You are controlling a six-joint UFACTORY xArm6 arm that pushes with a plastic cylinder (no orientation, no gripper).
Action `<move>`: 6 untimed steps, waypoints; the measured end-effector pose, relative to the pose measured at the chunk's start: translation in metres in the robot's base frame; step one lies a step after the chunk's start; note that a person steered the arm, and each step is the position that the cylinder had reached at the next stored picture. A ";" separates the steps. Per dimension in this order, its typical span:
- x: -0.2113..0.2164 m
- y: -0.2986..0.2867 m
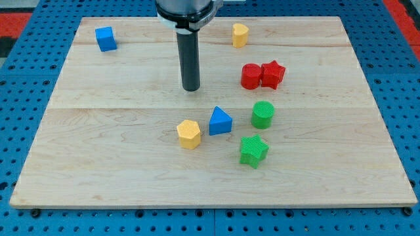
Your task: Move the red circle to the top left of the red star
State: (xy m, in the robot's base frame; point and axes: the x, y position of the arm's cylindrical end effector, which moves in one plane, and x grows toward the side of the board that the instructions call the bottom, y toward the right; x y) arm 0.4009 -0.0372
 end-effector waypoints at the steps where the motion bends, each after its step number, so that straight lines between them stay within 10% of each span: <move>1: 0.028 0.005; 6: -0.035 0.105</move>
